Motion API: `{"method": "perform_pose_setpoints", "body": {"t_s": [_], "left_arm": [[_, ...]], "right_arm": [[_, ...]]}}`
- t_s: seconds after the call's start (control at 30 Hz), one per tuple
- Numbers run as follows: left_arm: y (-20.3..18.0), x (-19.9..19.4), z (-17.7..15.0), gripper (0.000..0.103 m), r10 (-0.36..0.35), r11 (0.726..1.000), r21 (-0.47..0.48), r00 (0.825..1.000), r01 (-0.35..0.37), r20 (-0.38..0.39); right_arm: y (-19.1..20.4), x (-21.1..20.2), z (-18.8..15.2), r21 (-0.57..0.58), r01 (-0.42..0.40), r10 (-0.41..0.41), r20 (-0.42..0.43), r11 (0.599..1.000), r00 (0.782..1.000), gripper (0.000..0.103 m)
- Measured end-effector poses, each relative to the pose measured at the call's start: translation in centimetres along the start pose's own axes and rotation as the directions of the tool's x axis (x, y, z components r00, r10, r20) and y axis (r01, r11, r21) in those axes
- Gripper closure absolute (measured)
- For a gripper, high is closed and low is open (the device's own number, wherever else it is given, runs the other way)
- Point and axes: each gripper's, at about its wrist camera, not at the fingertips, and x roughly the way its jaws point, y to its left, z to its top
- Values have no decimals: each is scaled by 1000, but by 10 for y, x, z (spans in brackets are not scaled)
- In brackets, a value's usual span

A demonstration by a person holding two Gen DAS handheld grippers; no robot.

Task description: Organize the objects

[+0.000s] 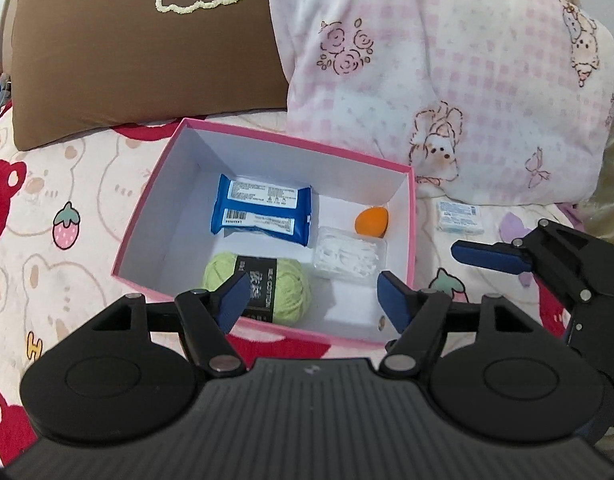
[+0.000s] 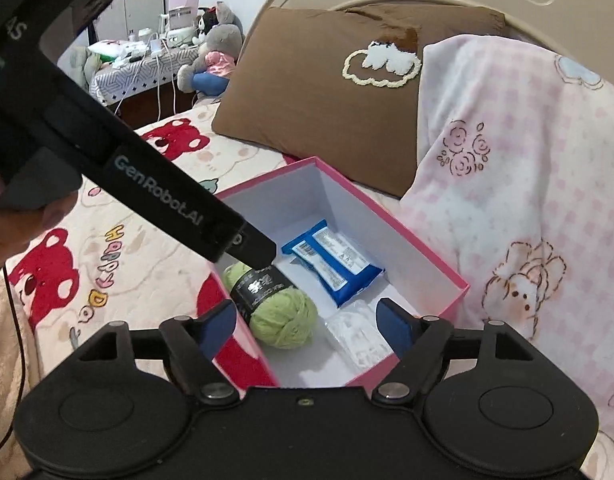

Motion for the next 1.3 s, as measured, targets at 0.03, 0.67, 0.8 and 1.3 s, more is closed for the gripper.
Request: {"method": "perform_pose_setpoints", "body": {"t_s": [0.03,0.67,0.8,1.3], "left_arm": [[0,-4,-2,33,-6,1000,1,1000,6,-2],[-28,-83,-65,9,-103,981,170,993,92,56],[-32,-86,-75,6,-140,976,174,990,134,20],[-55,-73,-107,6,-226,945,213,966,249,-128]], "right_arm": [[2,-4,0,-4,-2,2,5,1000,1000,20],[37,-82,-29,105,7,-8,11,994,1000,13],[39,-93,-40,131,-7,10,-25,991,1000,13],[34,-118,-86,197,36,-9,-135,980,991,13]]}}
